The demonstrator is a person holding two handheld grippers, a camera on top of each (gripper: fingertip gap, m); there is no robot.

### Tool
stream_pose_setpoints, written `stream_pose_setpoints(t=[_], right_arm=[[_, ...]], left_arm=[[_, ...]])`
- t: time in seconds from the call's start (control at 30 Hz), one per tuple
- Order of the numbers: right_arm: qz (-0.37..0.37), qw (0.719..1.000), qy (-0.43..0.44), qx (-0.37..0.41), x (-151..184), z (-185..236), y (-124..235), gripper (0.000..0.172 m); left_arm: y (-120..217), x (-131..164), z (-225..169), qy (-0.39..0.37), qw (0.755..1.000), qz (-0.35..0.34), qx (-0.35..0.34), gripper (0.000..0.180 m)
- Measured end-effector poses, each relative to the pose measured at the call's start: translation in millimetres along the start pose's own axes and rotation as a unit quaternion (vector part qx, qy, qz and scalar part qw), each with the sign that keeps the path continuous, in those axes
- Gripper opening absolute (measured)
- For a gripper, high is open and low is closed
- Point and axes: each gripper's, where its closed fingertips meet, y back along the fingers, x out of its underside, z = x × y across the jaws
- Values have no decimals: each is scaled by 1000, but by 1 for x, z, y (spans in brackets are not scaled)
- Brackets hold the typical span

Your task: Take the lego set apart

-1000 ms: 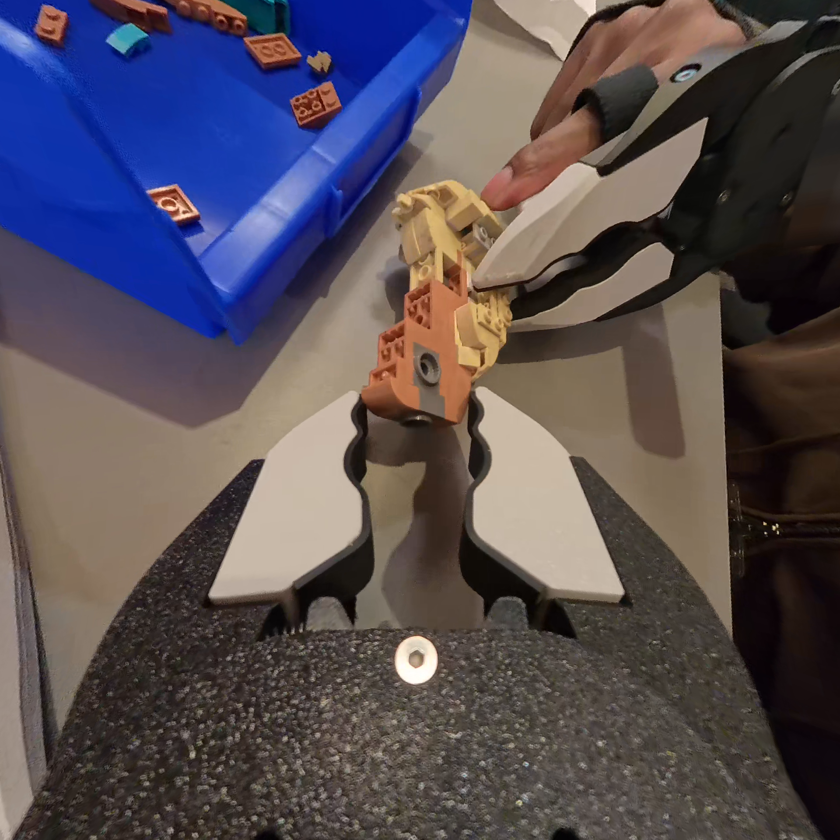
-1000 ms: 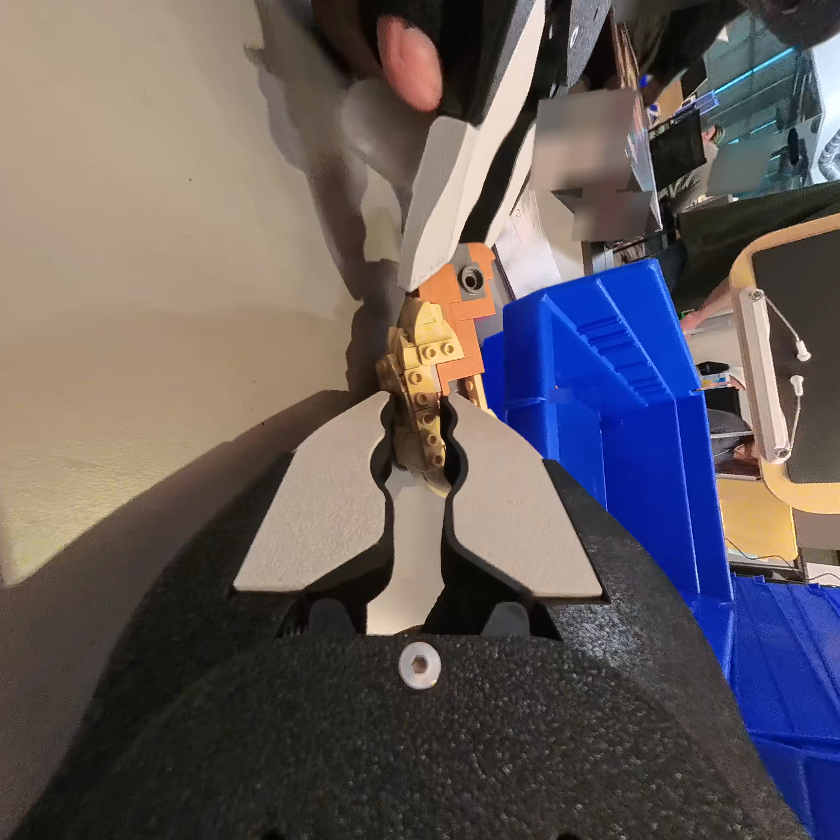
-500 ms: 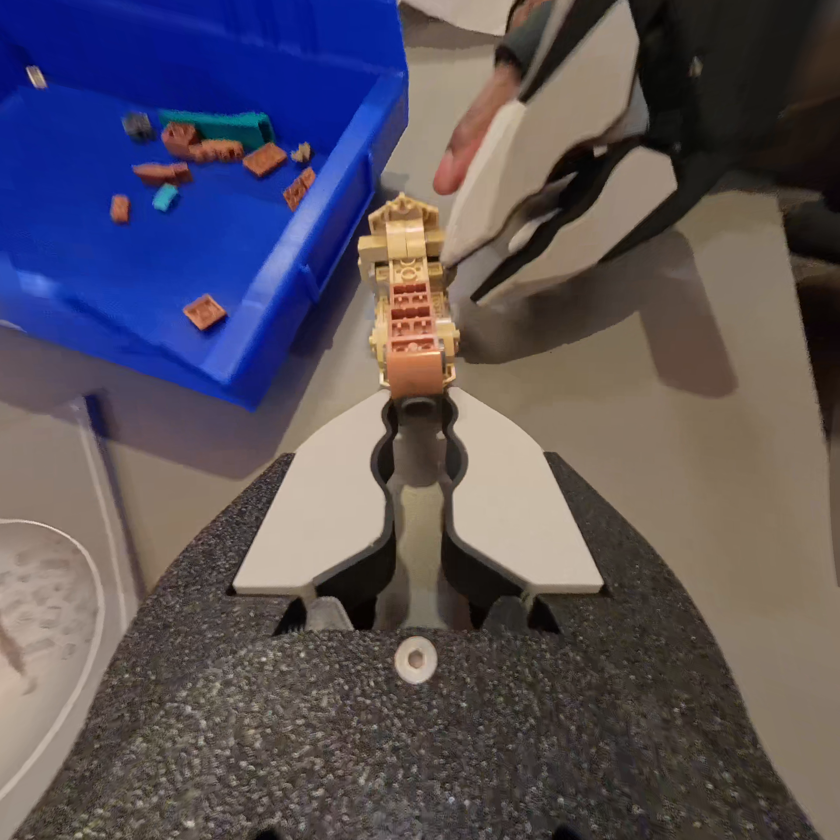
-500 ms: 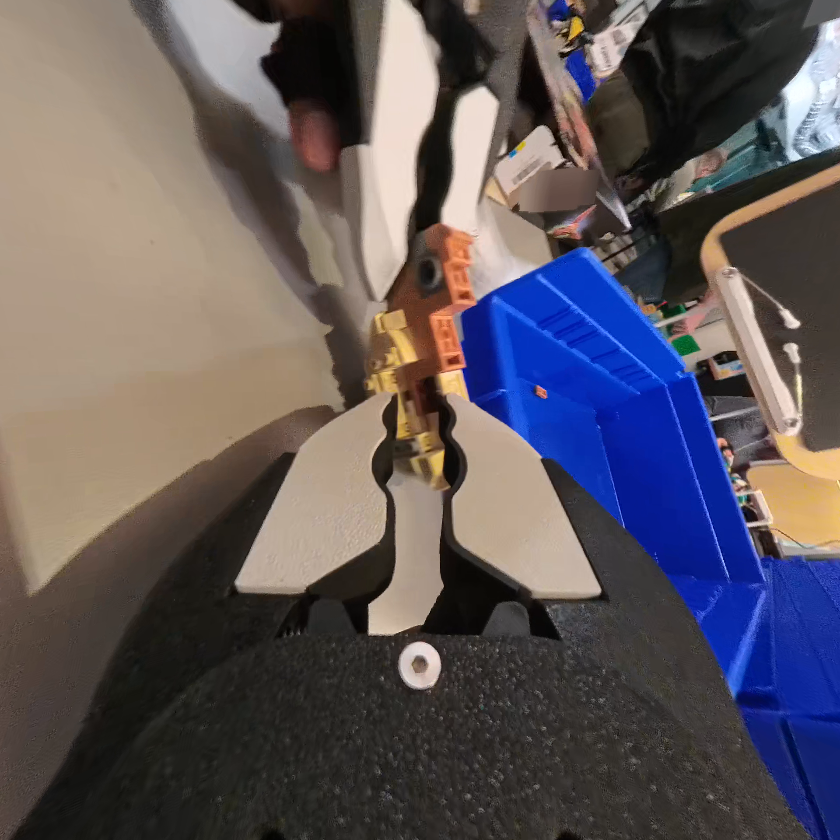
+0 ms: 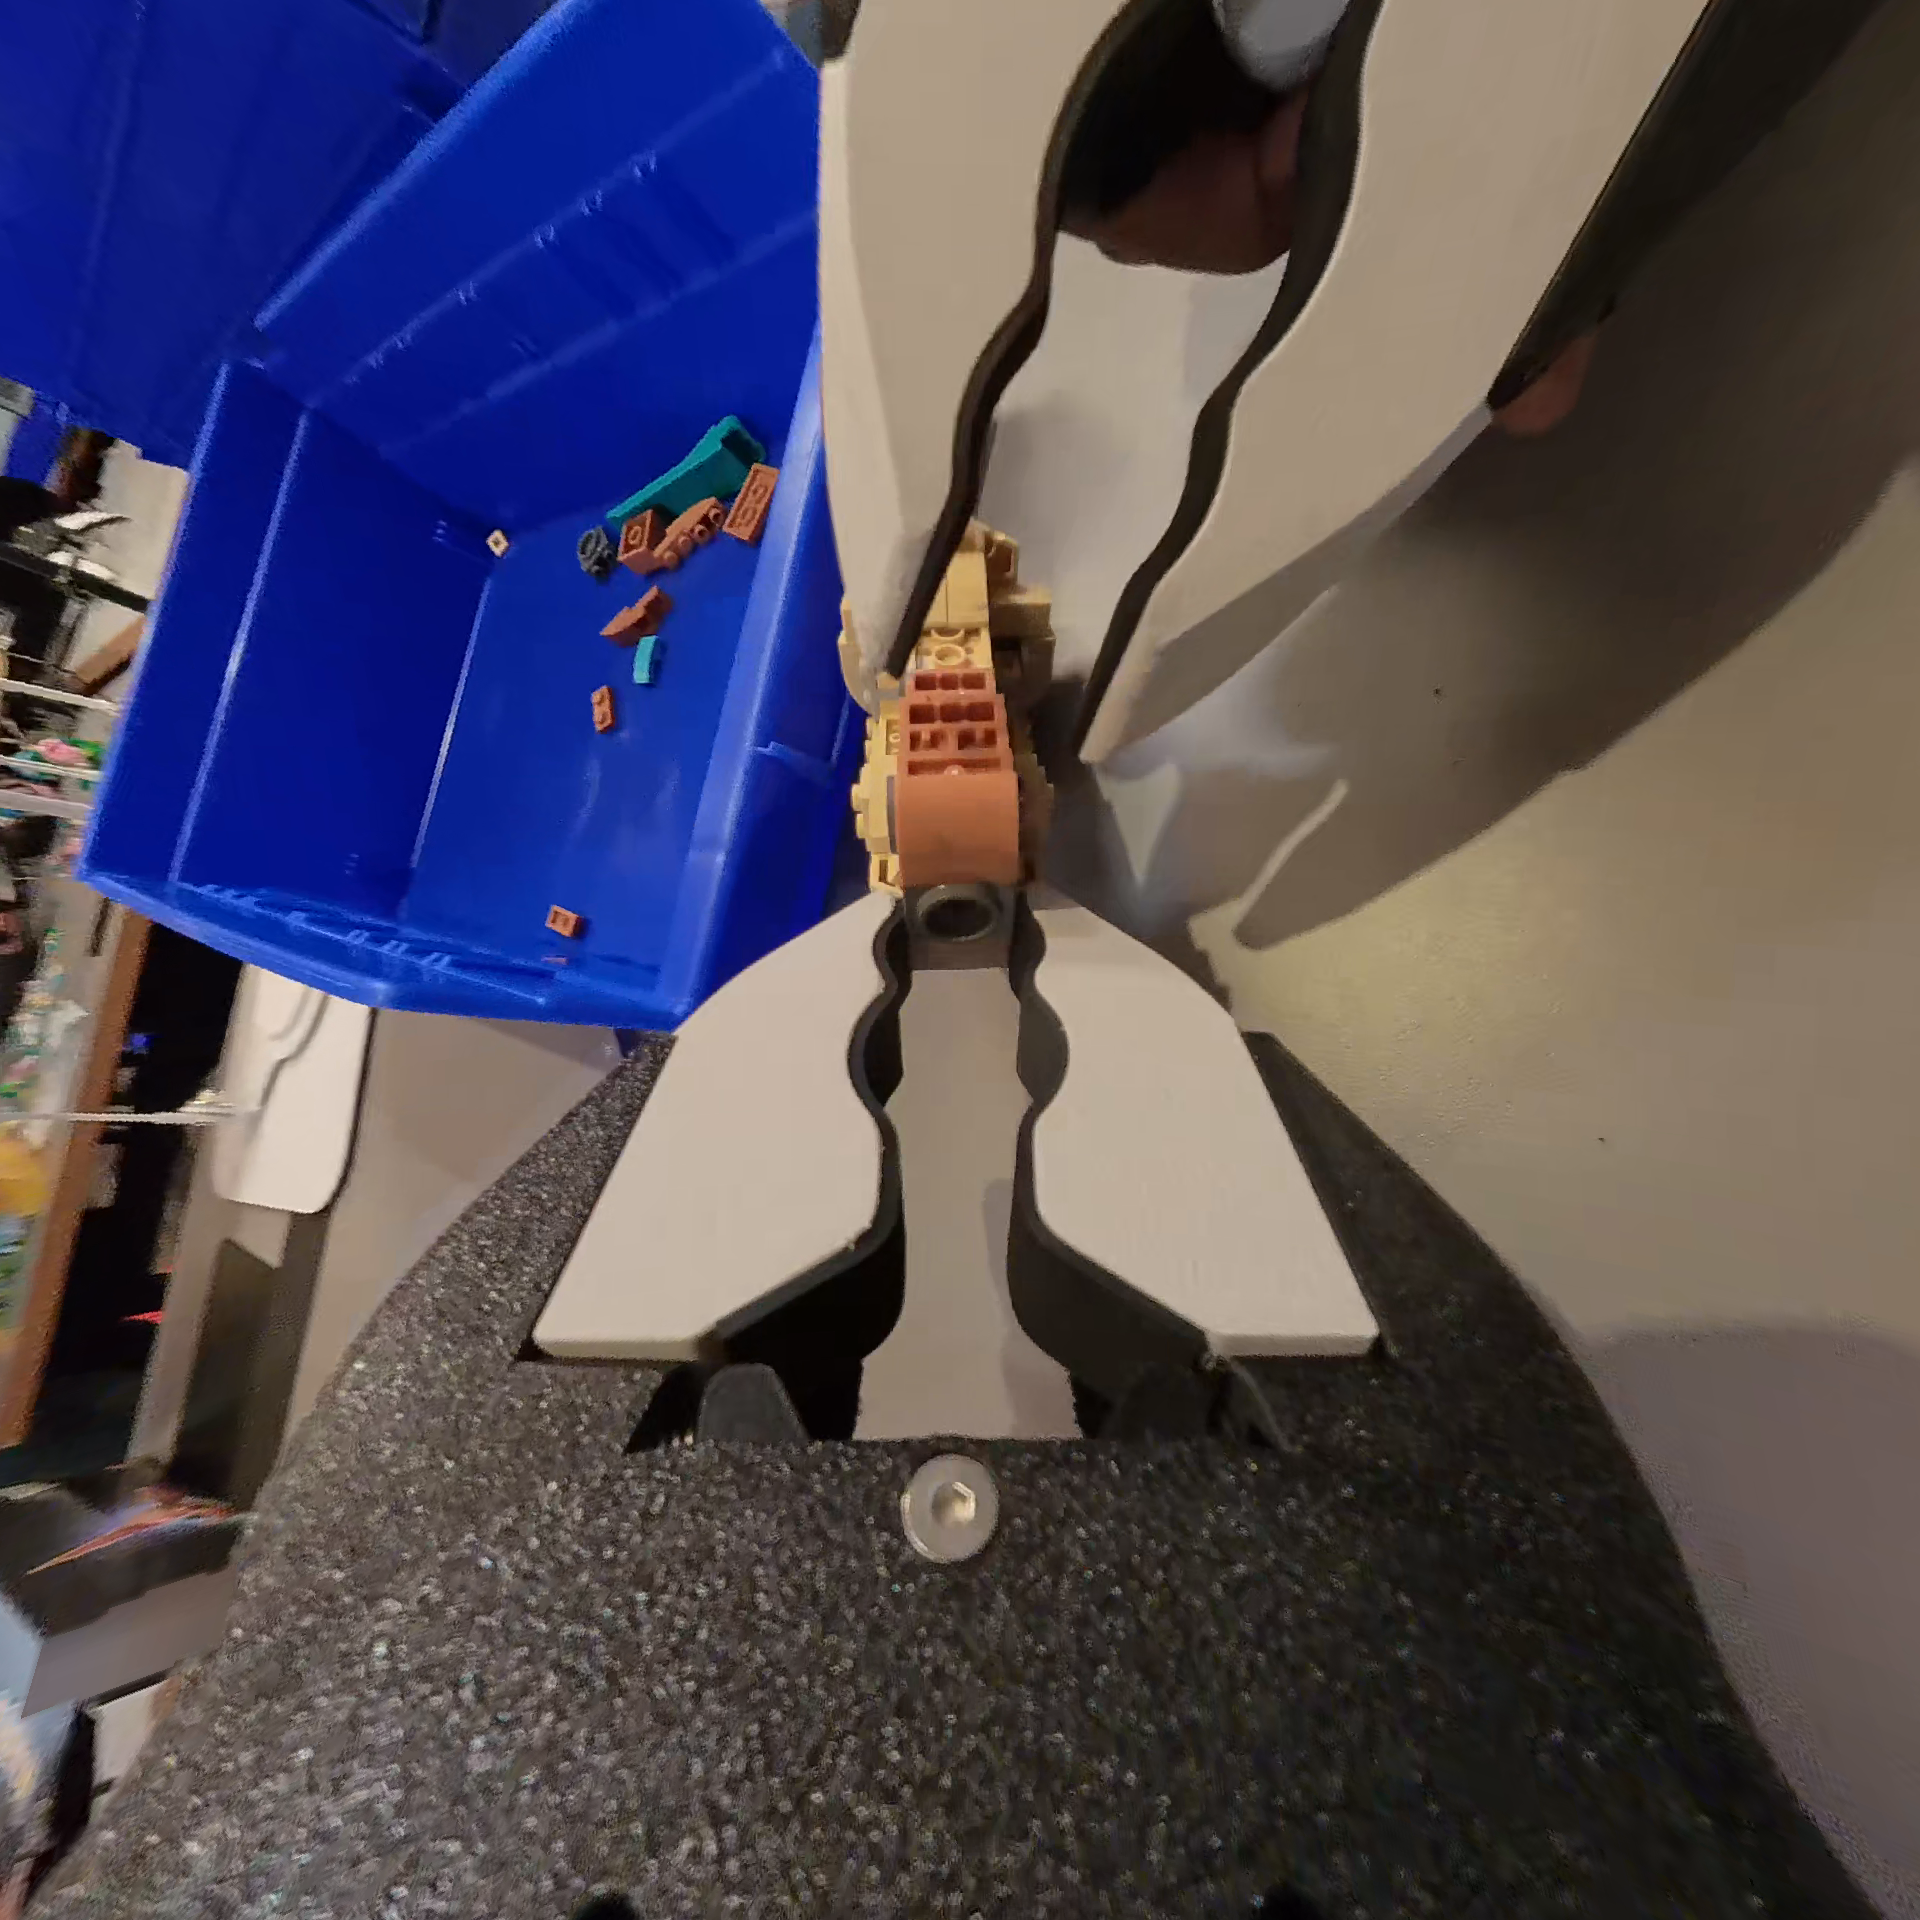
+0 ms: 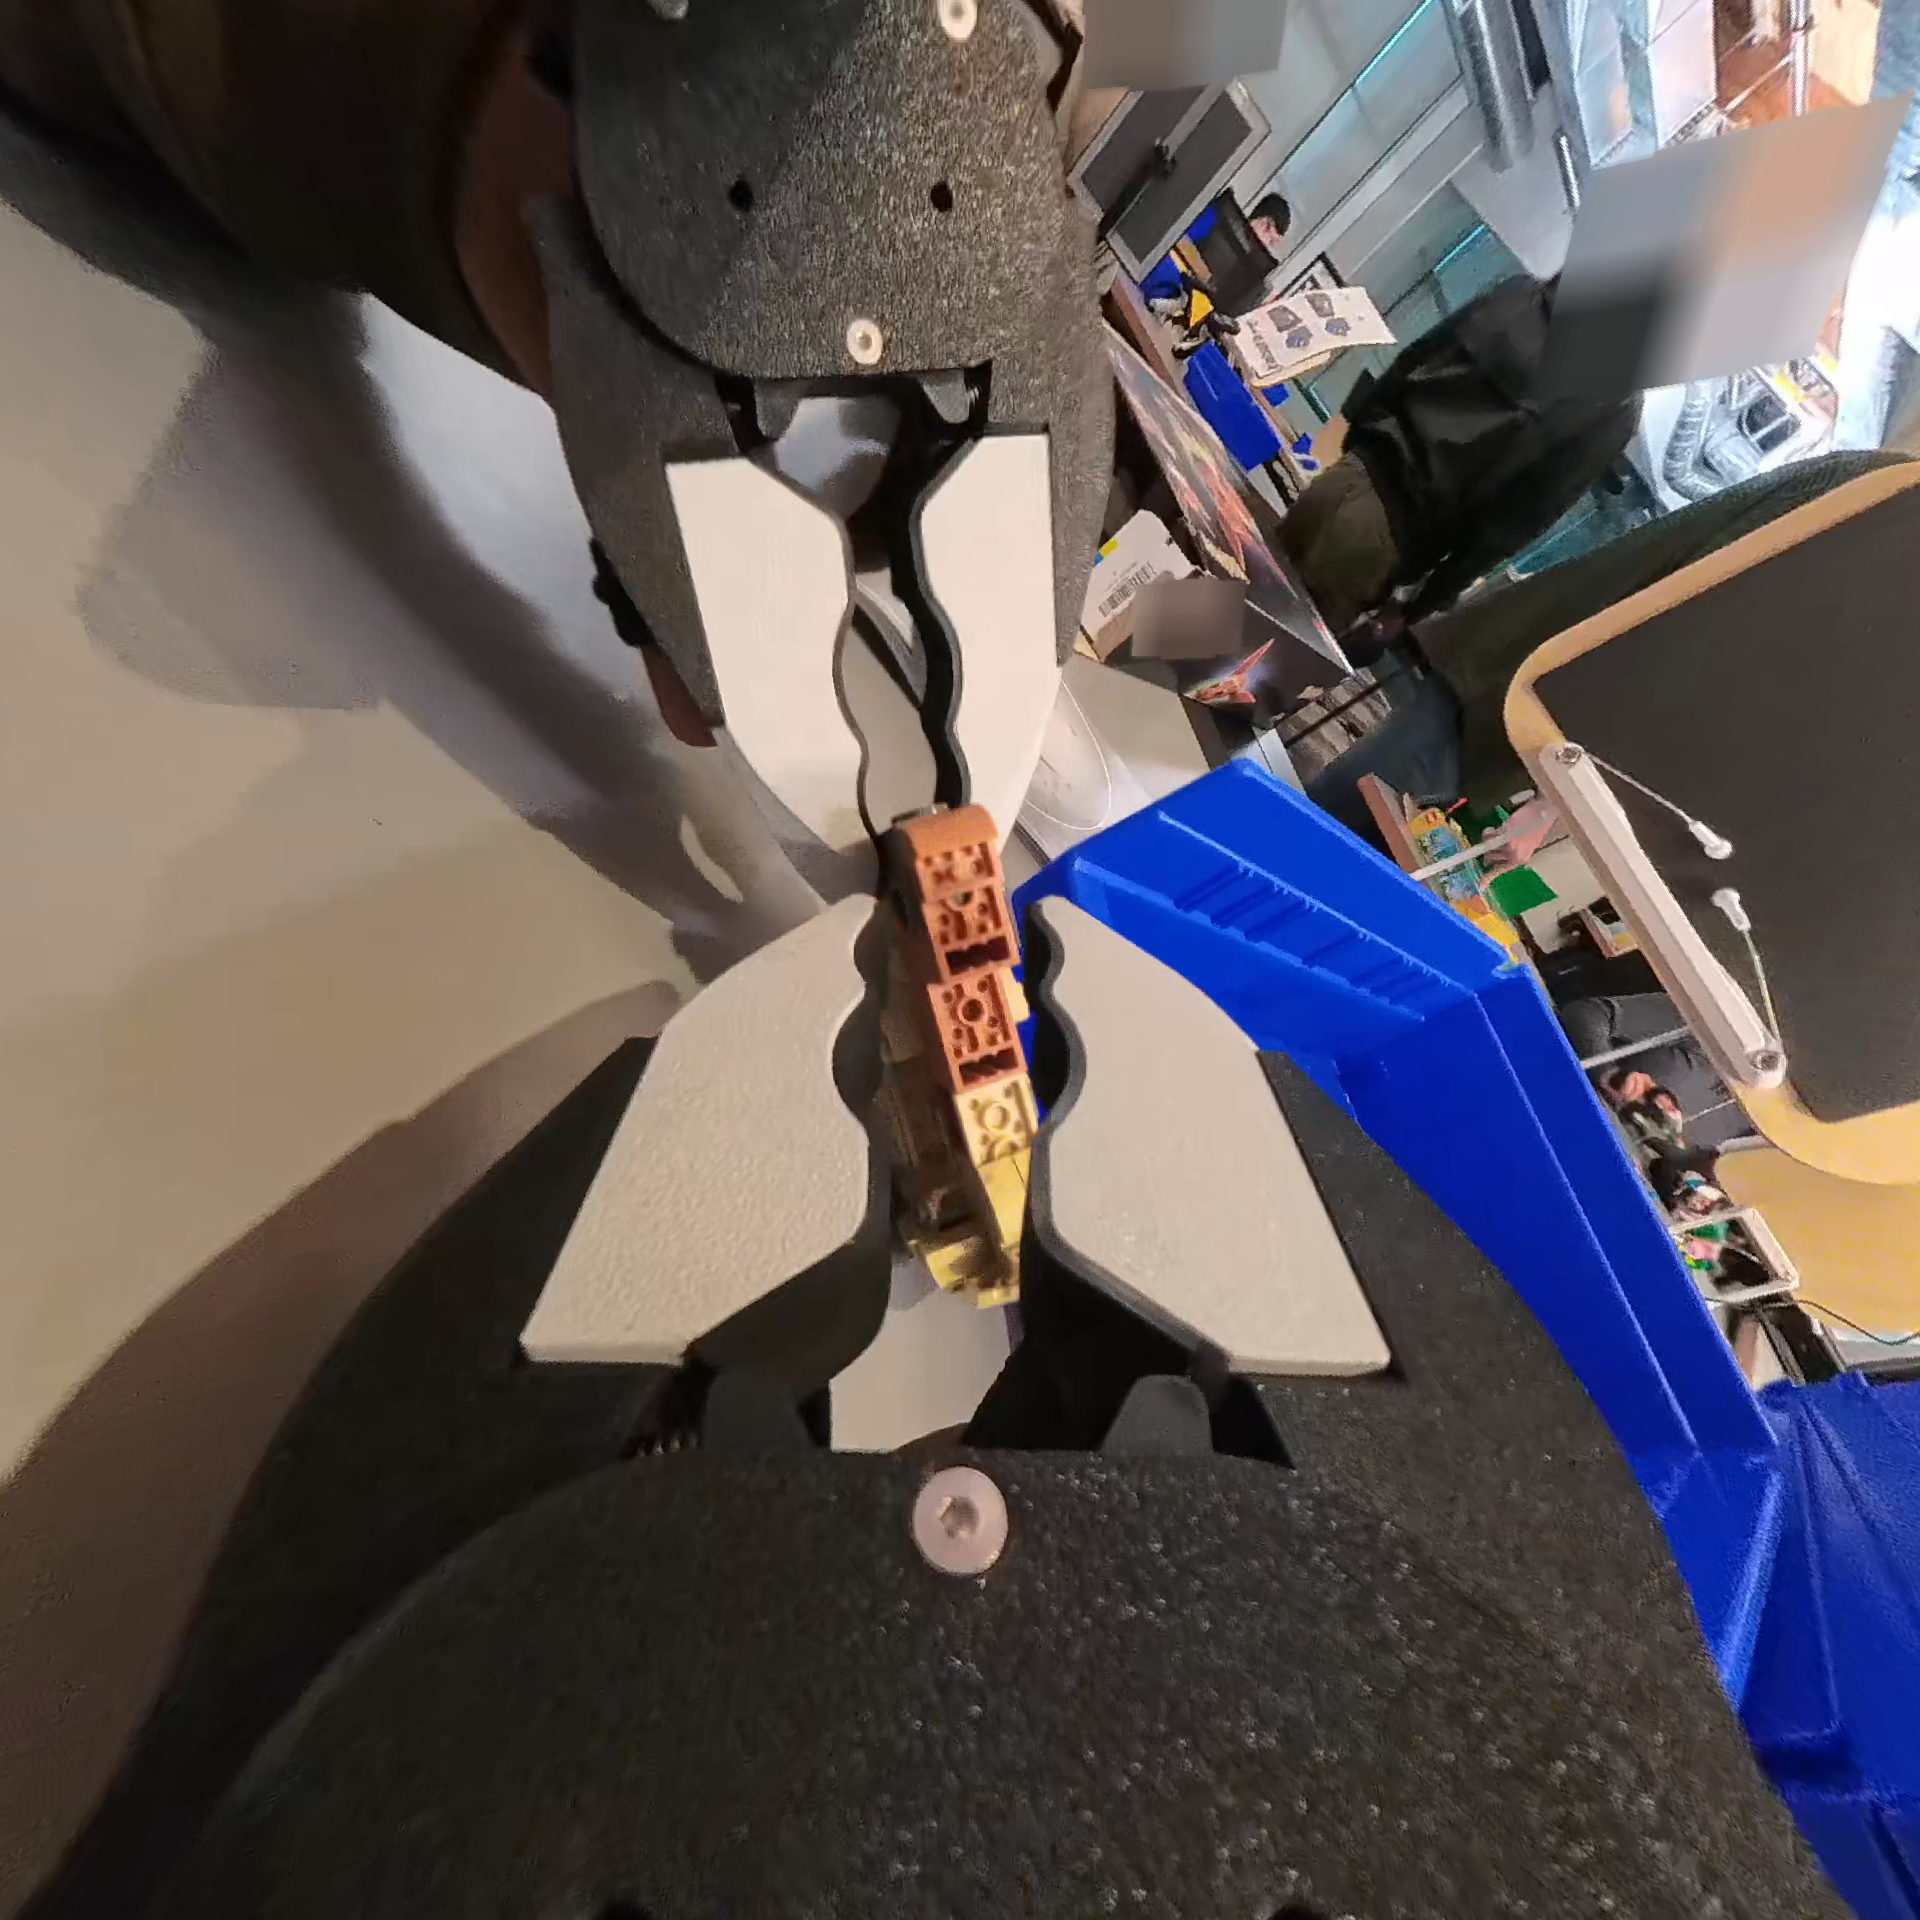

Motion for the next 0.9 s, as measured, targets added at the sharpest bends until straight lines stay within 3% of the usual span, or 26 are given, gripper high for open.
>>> stream_pose_setpoints(t=[0.27, 0.53, 0.9], right_arm=[[20, 996, 89, 21, 3, 6, -8, 25], [25, 985, 169, 35, -3, 14, -8, 17], [10, 982, 187, 18, -5, 22, 5, 16]], left_arm=[[-2, -2, 0, -100, 993, 28, -55, 18], [-3, -2, -1, -148, 985, 47, -80, 18], [-2, -14, -11, -174, 982, -1, -72, 18]])
